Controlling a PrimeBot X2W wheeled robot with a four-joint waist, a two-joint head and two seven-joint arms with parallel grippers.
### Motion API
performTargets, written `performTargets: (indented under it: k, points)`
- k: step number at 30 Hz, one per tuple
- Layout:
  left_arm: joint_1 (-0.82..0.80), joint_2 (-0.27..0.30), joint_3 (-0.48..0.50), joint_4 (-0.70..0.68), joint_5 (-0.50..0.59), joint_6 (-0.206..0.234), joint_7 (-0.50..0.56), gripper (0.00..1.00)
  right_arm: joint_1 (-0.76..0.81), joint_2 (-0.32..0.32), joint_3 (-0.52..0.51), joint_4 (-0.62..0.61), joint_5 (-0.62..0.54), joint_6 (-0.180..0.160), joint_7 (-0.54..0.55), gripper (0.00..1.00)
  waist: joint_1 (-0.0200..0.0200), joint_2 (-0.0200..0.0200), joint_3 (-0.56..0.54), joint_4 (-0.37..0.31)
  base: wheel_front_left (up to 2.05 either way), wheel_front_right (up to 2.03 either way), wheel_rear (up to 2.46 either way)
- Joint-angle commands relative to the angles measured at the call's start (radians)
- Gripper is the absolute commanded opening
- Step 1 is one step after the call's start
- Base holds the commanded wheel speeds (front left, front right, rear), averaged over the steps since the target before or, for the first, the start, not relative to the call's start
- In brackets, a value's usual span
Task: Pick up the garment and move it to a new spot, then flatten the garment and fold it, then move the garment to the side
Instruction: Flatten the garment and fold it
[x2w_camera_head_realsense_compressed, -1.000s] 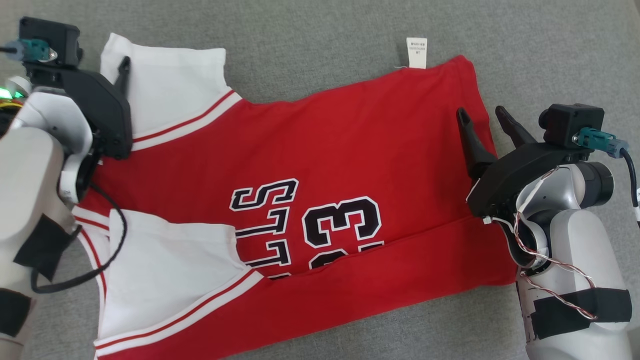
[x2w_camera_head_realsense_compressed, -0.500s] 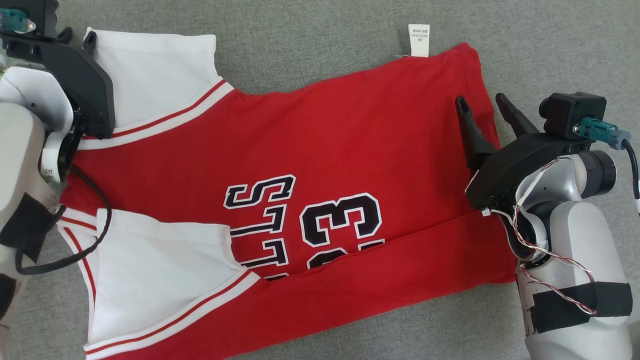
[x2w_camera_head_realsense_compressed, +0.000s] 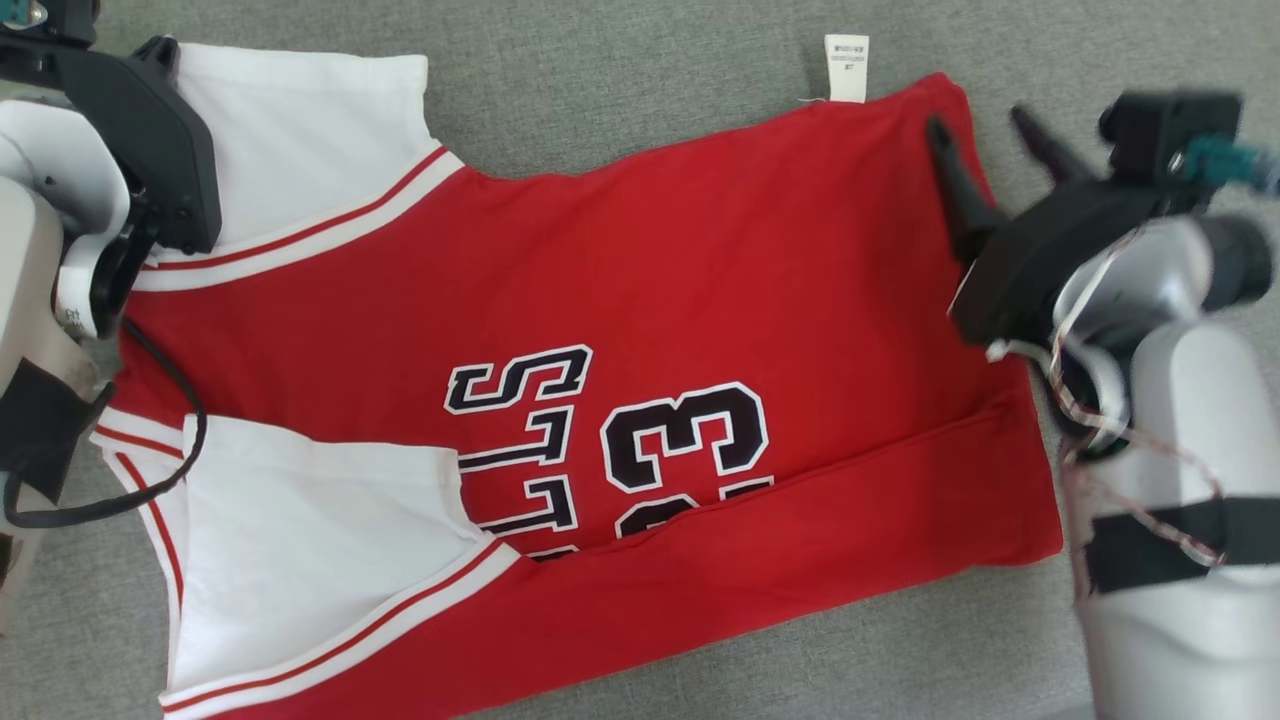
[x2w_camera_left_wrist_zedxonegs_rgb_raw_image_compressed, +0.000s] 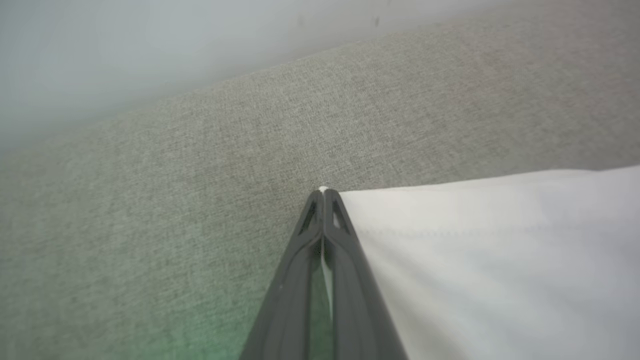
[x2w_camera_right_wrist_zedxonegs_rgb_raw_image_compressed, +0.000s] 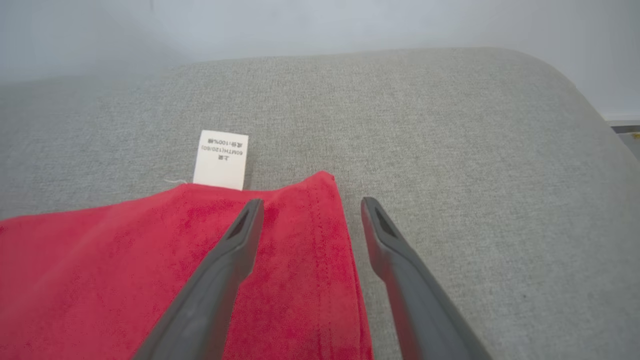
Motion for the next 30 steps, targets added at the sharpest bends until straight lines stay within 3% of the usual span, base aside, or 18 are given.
performTargets:
  k: [1,13,22,23,24,26,28,30]
  points:
    - [0.012,-0.007,-0.009,0.010,-0.004,-0.002,0.014,0.00,-0.028,-0.009,-0.006,0.001,-0.022,0.001,0.008,1.00,0.0001,0.0001,0.003,0.003,0.00,0.00,0.00]
    - [0.015,0.004,-0.007,-0.052,-0.021,0.014,0.026,0.00,-0.234,-0.058,-0.030,0.175,-0.159,0.001,0.274,1.00,0.0001,0.0001,0.016,0.030,0.00,0.00,0.00]
    - [0.008,0.010,-0.011,-0.086,-0.020,0.026,0.032,0.00,-0.291,-0.068,0.006,0.244,-0.137,0.001,0.325,1.00,0.0001,0.0001,0.019,0.035,0.00,0.00,0.00]
    - [0.007,0.011,-0.011,-0.088,-0.022,0.027,0.033,0.00,-0.295,-0.071,0.012,0.252,-0.135,0.001,0.324,0.96,0.0001,0.0001,0.020,0.035,0.00,0.00,0.00]
    - [0.009,0.011,-0.012,-0.090,-0.024,0.027,0.034,0.00,-0.298,-0.075,0.018,0.262,-0.134,0.001,0.323,0.86,0.0001,0.0001,0.021,0.036,0.00,0.00,0.00]
    - [0.015,0.010,-0.003,-0.091,-0.036,0.030,0.030,0.00,-0.300,-0.079,0.027,0.282,-0.136,0.001,0.318,0.83,0.0001,0.0001,0.021,0.036,0.00,0.00,0.00]
    - [0.018,0.012,-0.004,-0.094,-0.036,0.033,0.028,0.00,-0.307,-0.088,0.034,0.306,-0.138,0.001,0.316,0.69,0.0001,0.0001,0.022,0.038,0.00,0.00,0.00]
    - [0.025,0.008,-0.007,-0.096,-0.040,0.032,0.024,0.00,-0.309,-0.092,0.049,0.332,-0.130,0.001,0.307,0.47,0.0001,0.0001,0.019,0.044,0.00,0.00,0.00]
